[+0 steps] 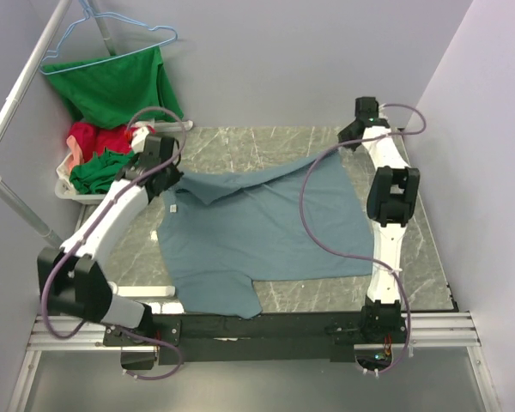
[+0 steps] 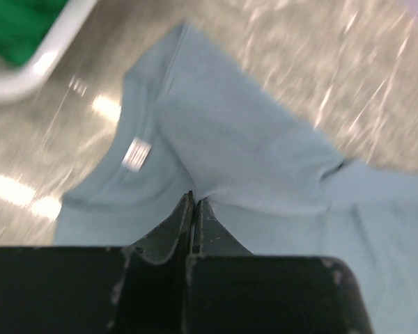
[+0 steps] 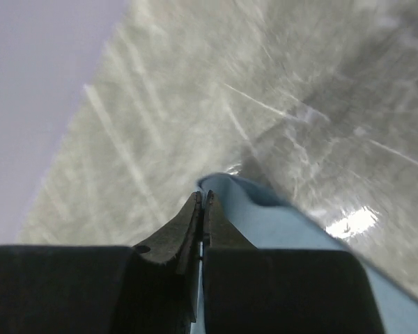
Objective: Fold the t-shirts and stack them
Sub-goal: Fold the tshirt
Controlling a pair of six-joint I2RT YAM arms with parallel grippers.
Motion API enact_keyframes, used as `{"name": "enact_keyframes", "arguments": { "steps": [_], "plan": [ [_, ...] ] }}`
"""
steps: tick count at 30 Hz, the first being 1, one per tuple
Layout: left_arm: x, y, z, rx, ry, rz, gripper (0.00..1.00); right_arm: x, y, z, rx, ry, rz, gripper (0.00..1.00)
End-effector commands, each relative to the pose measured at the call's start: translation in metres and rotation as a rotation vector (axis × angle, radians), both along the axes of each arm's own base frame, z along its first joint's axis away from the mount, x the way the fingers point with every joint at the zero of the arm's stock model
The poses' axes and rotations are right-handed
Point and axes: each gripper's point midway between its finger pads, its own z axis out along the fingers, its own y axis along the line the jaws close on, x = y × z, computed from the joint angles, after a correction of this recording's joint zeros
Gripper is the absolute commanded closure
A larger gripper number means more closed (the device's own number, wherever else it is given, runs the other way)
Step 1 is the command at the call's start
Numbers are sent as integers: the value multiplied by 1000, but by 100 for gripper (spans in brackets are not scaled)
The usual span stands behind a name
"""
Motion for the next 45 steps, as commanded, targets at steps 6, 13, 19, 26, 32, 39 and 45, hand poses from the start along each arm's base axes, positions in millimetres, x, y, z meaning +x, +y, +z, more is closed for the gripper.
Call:
{"name": "enact_keyframes", "arguments": {
  "steps": [6, 13, 19, 26, 32, 39, 45],
  "plan": [
    [106, 5, 46, 19, -179, 100, 99, 0, -66, 137, -60, -264, -111, 100],
    [170, 10, 50, 92, -206, 110, 99, 12, -83, 139, -35, -289, -112, 100],
    [198, 11, 65, 83, -271, 90, 99, 13, -90, 122, -22, -270, -116, 100],
    [204, -4, 116, 35, -426, 12, 99, 0, -89, 89, 3, -216, -125, 100],
    [189, -15, 141, 2, -486, -64, 99, -16, -87, 66, 10, -163, -127, 100],
    [161, -25, 150, 6, -474, -116, 99, -37, -82, 75, 20, -167, -116, 100],
    [133, -24, 128, 20, -400, -103, 99, -66, -86, 95, 23, -219, -133, 100]
  ]
}}
